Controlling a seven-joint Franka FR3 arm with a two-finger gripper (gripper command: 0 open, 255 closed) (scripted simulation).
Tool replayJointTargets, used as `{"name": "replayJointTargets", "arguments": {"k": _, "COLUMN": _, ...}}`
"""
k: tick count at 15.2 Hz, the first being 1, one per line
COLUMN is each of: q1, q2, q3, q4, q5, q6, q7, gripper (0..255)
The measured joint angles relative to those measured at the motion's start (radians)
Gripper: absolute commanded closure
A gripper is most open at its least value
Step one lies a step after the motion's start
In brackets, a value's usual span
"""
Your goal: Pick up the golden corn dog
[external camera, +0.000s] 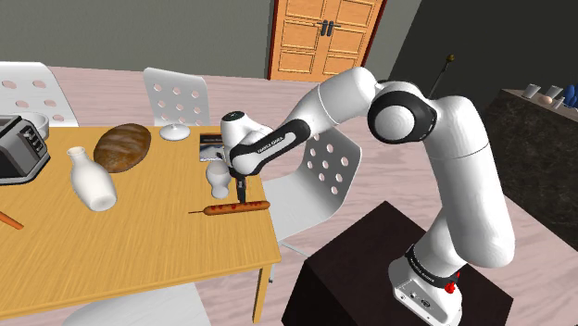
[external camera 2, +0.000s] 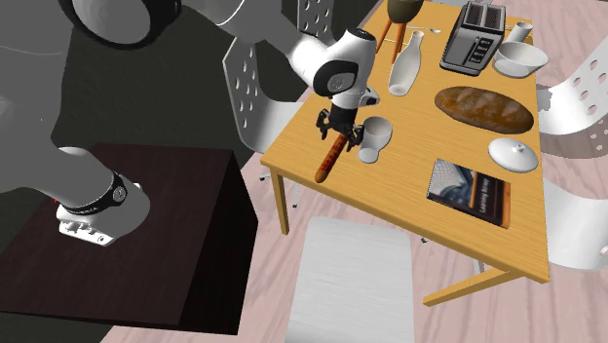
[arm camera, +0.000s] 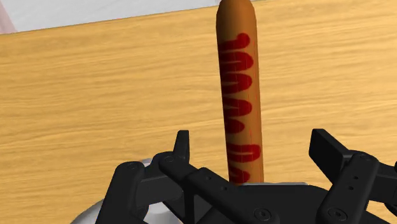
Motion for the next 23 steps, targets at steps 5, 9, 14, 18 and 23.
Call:
{"name": "replayJointTargets", "arguments": {"k": 5, "q1": 0.036, "q2": 0.12, "q3": 0.007, "q4": 0.111, "q5": -0.028, "q6": 0.008, "q7": -0.025, "gripper": 0}}
{"name": "replayJointTargets", "arguments": {"k": 9, "q1": 0.043, "q2": 0.168, "q3": 0.003, "q4": 0.138, "q5": -0.034, "q6": 0.028, "q7": -0.023, "gripper": 0}}
{"name": "replayJointTargets", "arguments": {"k": 14, "q1": 0.045, "q2": 0.197, "q3": 0.0, "q4": 0.152, "q5": -0.036, "q6": 0.045, "q7": -0.022, "gripper": 255}}
{"name": "replayJointTargets", "arguments": {"k": 18, "q1": 0.045, "q2": 0.198, "q3": 0.0, "q4": 0.152, "q5": -0.036, "q6": 0.045, "q7": -0.022, "gripper": 255}}
{"name": "replayJointTargets", "arguments": {"k": 23, "q1": 0.044, "q2": 0.194, "q3": 0.0, "q4": 0.151, "q5": -0.036, "q6": 0.042, "q7": -0.022, "gripper": 255}}
